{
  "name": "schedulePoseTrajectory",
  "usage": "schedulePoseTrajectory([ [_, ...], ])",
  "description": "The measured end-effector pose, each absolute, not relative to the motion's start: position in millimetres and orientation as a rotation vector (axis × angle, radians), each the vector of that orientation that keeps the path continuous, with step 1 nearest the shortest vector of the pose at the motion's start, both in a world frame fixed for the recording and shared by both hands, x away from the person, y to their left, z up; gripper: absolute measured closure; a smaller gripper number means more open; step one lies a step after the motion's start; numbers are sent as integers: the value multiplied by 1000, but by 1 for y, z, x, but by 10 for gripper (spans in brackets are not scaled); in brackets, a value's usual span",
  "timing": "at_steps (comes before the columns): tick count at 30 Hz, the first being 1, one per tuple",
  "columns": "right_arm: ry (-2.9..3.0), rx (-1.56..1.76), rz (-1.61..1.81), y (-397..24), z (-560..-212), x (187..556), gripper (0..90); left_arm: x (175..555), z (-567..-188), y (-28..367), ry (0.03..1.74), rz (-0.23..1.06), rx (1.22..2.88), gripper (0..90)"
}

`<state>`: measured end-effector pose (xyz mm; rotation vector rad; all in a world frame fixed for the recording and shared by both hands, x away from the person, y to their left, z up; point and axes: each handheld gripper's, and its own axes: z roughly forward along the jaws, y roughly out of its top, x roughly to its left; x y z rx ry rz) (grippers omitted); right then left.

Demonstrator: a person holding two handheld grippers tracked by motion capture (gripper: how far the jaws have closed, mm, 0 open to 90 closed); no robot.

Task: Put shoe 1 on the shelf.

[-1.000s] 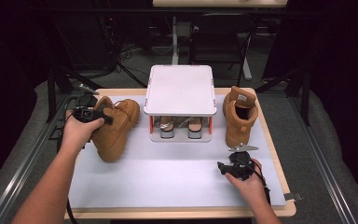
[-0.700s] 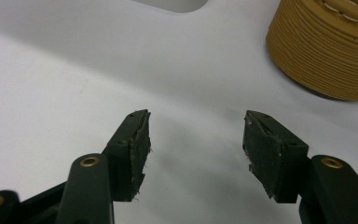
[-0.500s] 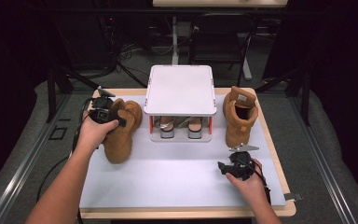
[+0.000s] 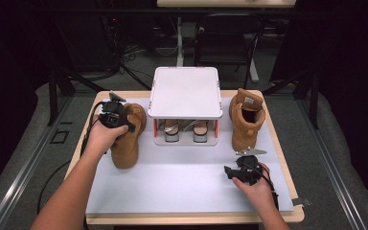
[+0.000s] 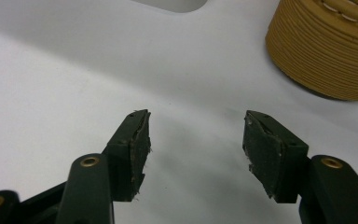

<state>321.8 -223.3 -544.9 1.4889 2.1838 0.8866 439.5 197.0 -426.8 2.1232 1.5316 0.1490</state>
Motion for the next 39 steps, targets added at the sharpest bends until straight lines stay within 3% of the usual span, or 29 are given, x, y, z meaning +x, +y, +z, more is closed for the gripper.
schedulePoseTrajectory([
  [15, 2181, 1492, 891, -222, -545, 322, 408, 427, -426, 195, 1568, 173, 2138, 789],
  [39, 2183, 1493, 895, -221, -544, 321, 408, 423, -429, 181, 1506, 80, 2150, 739],
])
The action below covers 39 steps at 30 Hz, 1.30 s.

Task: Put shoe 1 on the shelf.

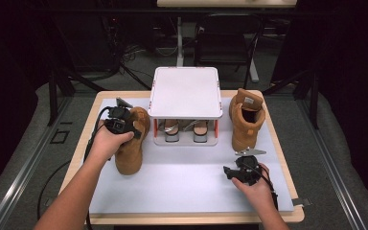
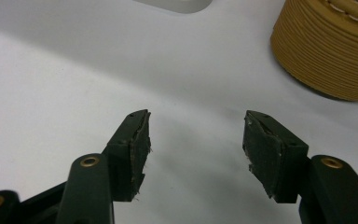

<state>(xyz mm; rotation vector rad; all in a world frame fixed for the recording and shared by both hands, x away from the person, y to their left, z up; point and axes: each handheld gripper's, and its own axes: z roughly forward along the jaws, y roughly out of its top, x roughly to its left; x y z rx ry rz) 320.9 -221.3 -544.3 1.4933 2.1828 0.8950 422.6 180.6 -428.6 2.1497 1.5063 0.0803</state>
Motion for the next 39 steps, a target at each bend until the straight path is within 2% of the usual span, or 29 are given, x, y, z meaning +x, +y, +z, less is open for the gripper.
schedulePoseTrajectory([
  [20, 2181, 1475, 871, -222, -543, 321, 407, 414, -409, 189, 1471, 108, 2139, 615],
  [31, 2226, 1483, 839, -223, -521, 329, 396, 414, -410, 191, 1460, 94, 2151, 605],
  [39, 2295, 1523, 795, -229, -494, 343, 431, 416, -413, 190, 1459, 76, 2159, 605],
])
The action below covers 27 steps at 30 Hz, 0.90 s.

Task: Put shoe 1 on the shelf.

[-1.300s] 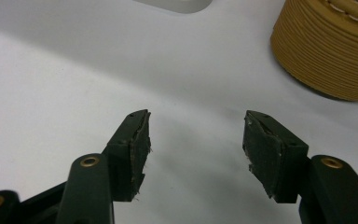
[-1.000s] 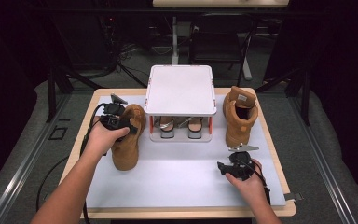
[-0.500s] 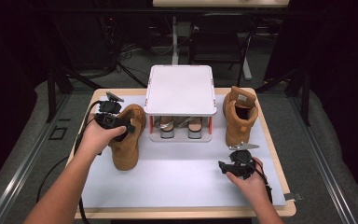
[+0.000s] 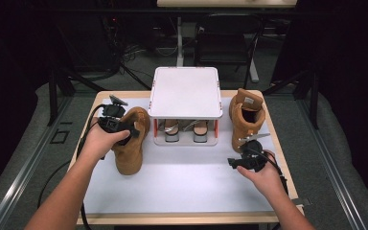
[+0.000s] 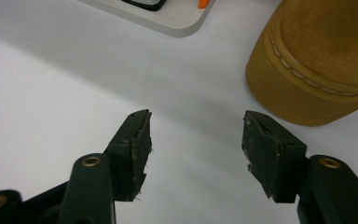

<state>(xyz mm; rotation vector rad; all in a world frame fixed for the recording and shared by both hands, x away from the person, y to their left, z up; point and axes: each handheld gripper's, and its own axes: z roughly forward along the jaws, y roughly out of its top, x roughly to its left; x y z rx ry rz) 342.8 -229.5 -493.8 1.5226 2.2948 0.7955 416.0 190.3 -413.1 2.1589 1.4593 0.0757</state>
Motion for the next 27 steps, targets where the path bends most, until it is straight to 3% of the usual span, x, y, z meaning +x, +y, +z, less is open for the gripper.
schedulePoseTrajectory([
  [10, 2378, 1532, 636, -230, -464, 360, 524, 417, -413, 192, 1463, 66, 2149, 606],
  [27, 2458, 1626, 425, -238, -421, 393, 564, 418, -413, 193, 1463, 61, 2153, 602],
])
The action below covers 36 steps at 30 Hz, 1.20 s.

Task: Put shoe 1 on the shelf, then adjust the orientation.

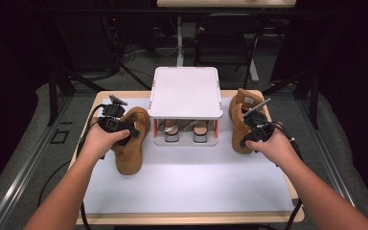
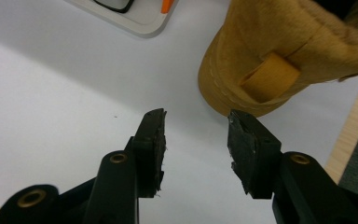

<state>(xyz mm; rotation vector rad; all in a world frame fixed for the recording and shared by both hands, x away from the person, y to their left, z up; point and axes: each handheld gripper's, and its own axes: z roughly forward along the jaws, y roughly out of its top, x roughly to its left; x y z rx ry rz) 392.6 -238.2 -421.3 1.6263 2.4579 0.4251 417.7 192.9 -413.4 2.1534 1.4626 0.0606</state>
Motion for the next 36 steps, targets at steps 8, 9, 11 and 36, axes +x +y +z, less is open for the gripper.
schedulePoseTrajectory([
  [8, 2472, 1689, 375, -236, -405, 409, 557, 418, -413, 193, 1462, 62, 2154, 598],
  [9, 2472, 1689, 375, -236, -405, 409, 557, 418, -413, 193, 1461, 62, 2154, 598],
  [11, 2489, 1696, 351, -235, -400, 414, 550, 418, -414, 192, 1462, 66, 2153, 598],
  [36, 2379, 1792, 360, -226, -362, 461, 516, 418, -416, 191, 1457, 58, 2166, 597],
])
